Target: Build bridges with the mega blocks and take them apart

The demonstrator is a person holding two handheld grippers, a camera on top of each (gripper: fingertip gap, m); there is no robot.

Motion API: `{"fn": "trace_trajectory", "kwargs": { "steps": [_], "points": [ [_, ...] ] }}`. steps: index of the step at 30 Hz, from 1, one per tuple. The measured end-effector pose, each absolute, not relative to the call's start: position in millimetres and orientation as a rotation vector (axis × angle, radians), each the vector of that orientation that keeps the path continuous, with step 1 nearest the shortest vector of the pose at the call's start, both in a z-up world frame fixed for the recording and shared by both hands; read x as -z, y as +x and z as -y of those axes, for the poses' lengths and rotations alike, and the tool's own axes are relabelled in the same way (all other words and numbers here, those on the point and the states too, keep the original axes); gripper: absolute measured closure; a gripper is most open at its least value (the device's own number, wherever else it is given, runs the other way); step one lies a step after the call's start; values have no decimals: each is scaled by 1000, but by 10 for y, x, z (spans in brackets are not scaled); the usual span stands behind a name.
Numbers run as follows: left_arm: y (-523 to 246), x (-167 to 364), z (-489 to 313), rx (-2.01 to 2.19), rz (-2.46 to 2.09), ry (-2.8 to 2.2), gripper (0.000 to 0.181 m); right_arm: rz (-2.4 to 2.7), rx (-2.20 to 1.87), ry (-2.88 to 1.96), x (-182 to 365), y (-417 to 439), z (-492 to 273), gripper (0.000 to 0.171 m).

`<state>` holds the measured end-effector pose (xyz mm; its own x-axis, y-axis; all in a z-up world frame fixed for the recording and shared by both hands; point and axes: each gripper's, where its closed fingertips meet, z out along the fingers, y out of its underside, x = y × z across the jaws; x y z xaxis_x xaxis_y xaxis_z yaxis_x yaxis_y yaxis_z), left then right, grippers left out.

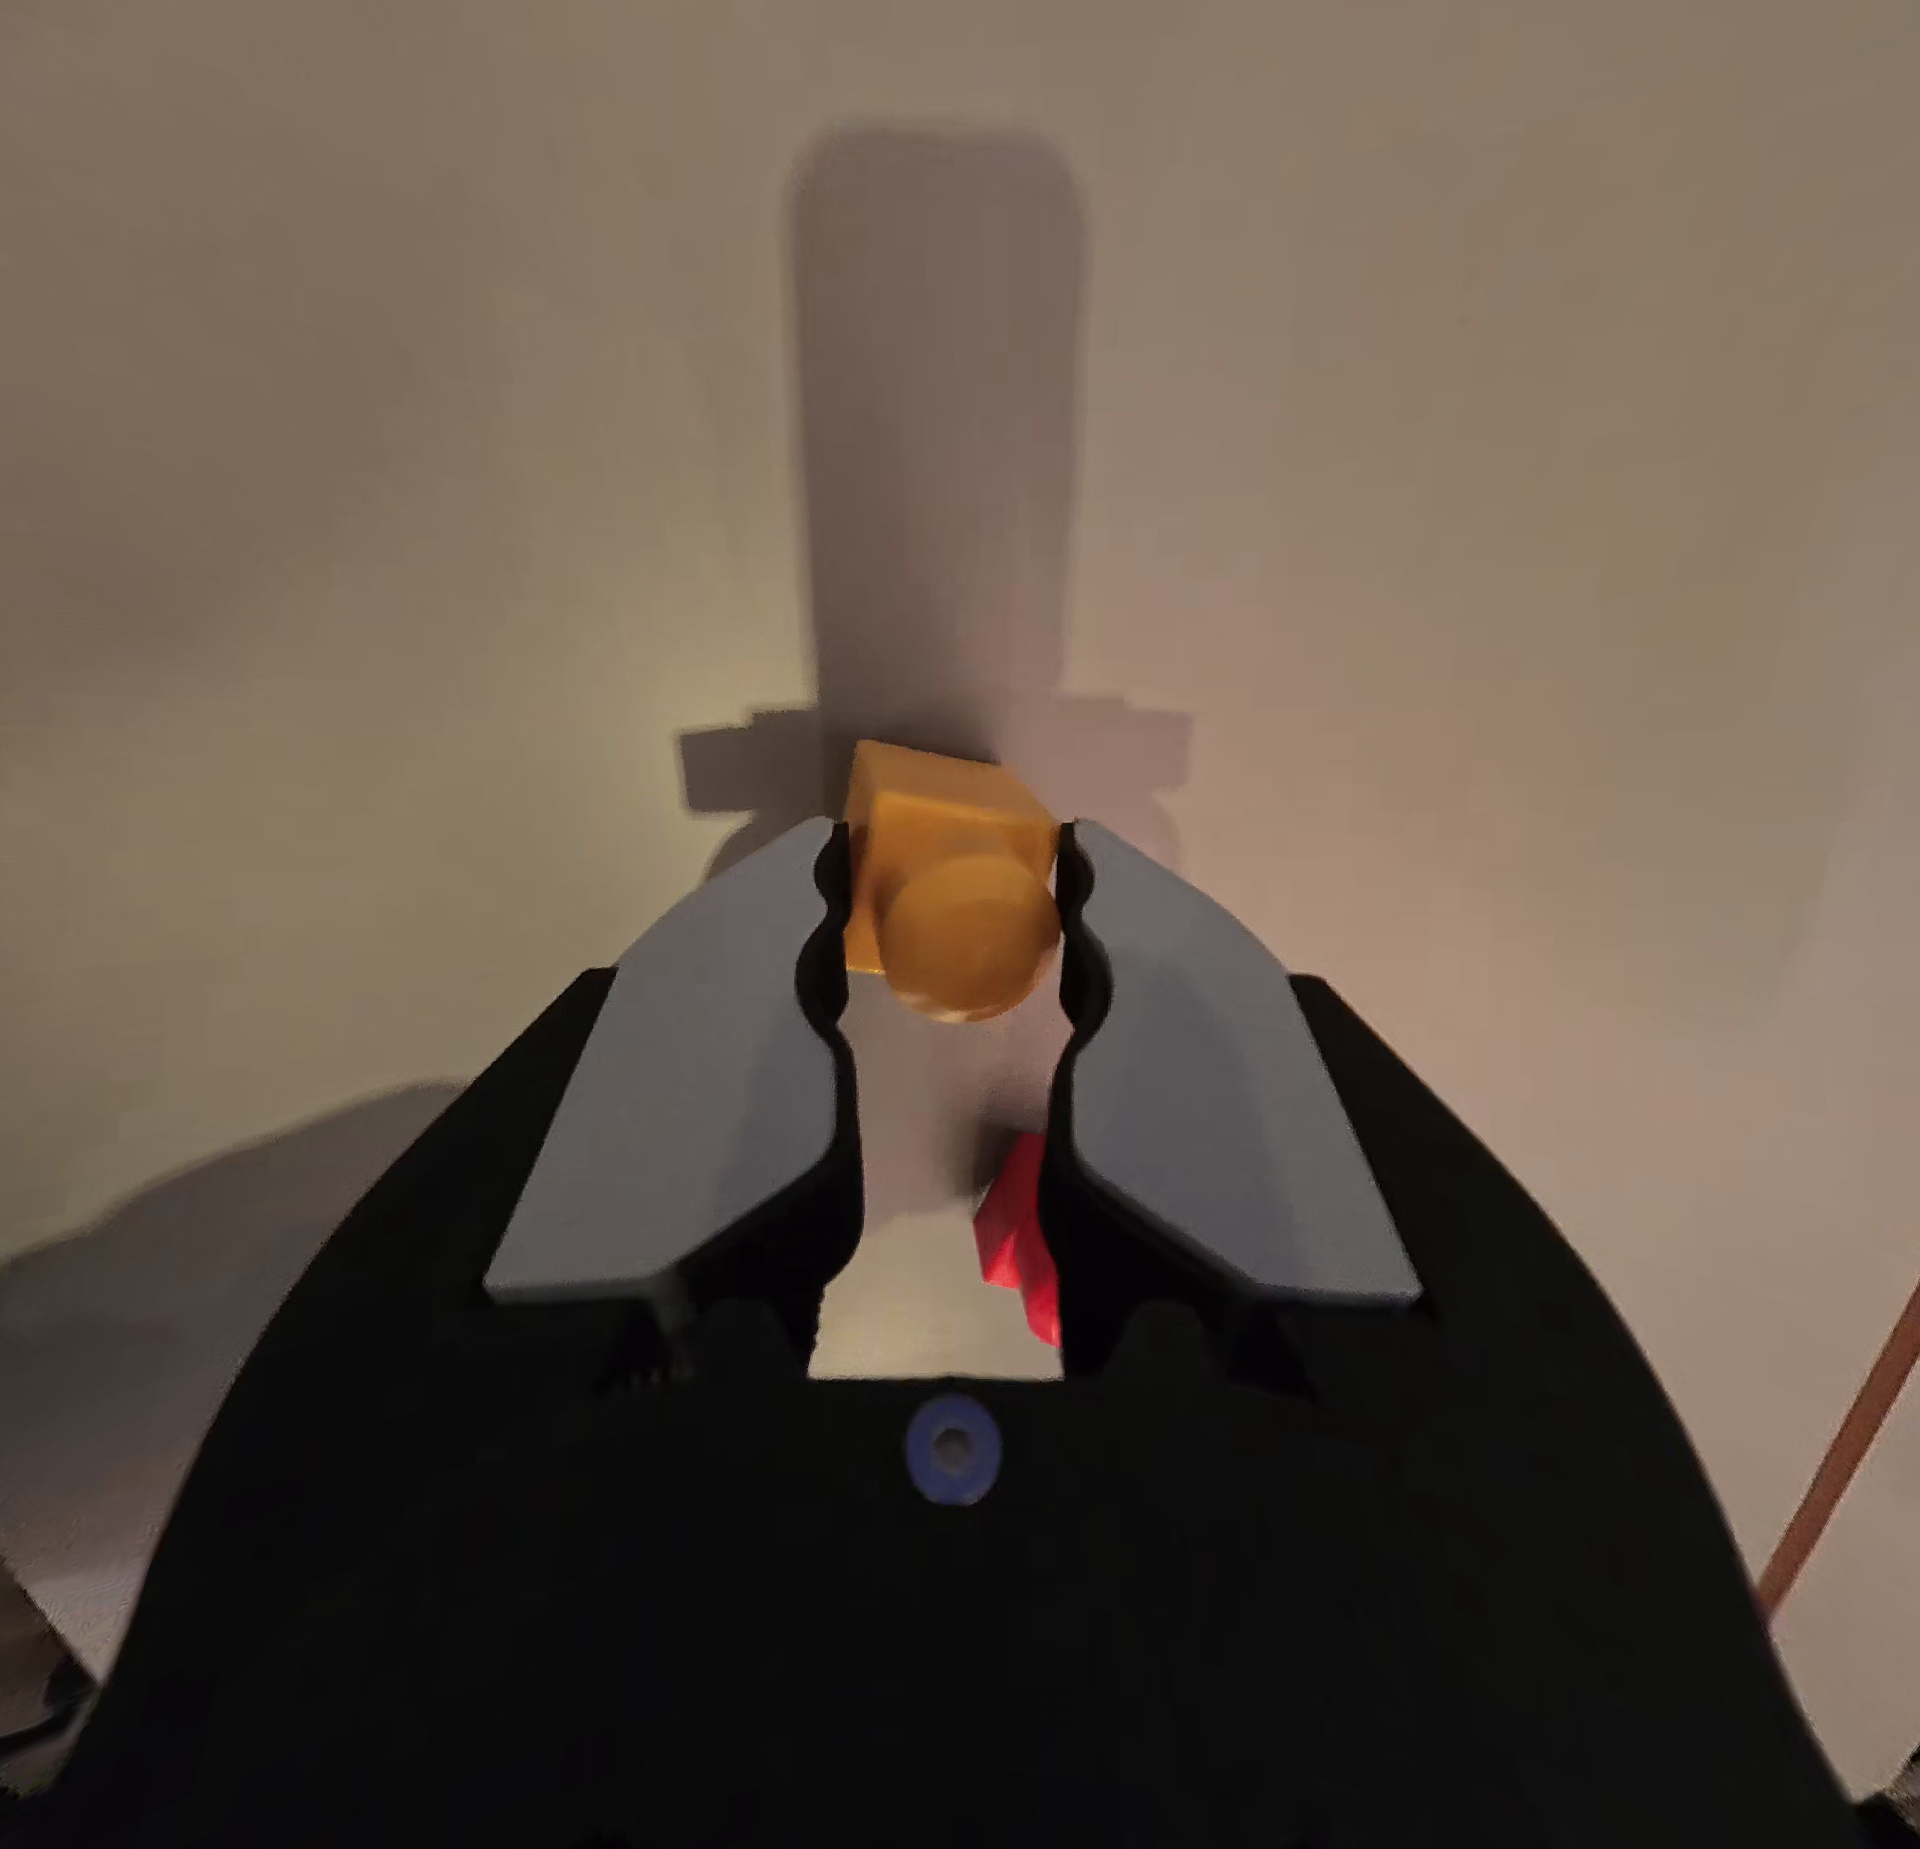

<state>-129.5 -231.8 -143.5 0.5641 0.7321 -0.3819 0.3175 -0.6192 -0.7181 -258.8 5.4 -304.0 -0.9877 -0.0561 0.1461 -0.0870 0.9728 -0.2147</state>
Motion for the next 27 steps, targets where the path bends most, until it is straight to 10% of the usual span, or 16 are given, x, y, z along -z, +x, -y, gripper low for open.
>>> {"fn": "trace_trajectory", "kwargs": {
  "steps": [27],
  "points": [
    [-1178, 2141, 4276, -818, 1271, -2471, 143, 2762, -1024, 43, 2271, -2249, -44, 108]
  ]
}}
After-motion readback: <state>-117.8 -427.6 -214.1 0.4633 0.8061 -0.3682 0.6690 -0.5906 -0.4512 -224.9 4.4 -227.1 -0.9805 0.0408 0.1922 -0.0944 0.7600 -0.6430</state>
